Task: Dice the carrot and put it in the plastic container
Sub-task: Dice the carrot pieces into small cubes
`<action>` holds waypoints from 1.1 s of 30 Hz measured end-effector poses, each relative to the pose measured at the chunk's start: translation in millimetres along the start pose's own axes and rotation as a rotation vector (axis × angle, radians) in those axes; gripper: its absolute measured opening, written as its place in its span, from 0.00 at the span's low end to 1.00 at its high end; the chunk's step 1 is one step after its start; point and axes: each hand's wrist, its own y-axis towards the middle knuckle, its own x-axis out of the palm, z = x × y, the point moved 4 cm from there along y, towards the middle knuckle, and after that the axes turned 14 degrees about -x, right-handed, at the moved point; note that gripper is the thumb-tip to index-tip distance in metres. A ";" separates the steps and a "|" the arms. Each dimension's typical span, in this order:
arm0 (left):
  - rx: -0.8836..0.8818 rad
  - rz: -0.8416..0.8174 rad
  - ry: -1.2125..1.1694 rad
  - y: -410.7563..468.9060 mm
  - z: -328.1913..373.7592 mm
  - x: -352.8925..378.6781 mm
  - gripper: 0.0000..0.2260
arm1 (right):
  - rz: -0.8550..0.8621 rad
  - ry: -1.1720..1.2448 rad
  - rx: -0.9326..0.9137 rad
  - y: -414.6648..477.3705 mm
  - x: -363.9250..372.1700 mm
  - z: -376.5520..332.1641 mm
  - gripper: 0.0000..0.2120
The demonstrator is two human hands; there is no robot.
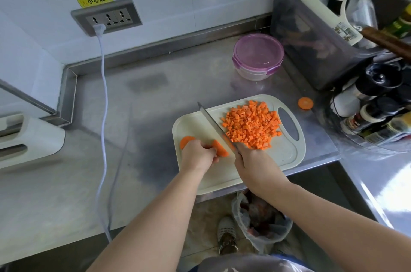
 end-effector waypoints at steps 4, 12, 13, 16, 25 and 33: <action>-0.001 -0.011 -0.028 4.6 -2.6 1.6 0.09 | -0.038 -0.034 0.003 -5.5 5.6 -3.4 0.12; 0.025 -0.013 -0.030 7.0 -4.0 2.1 0.06 | -0.044 0.000 0.013 -6.8 12.1 -3.8 0.14; 0.027 -0.013 -0.034 7.1 -4.1 2.0 0.07 | -0.046 -0.005 0.011 -6.5 12.3 -3.8 0.14; 0.027 -0.012 -0.033 7.0 -4.1 1.5 0.07 | -0.070 -0.034 0.008 -7.5 12.4 -4.0 0.14; 0.019 0.001 -0.020 10.6 -5.4 3.3 0.04 | -0.221 -0.194 0.046 -5.6 16.8 -1.1 0.11; 0.051 0.056 0.101 2.8 0.3 -3.4 0.04 | -0.284 -0.224 0.073 -0.6 24.1 3.8 0.16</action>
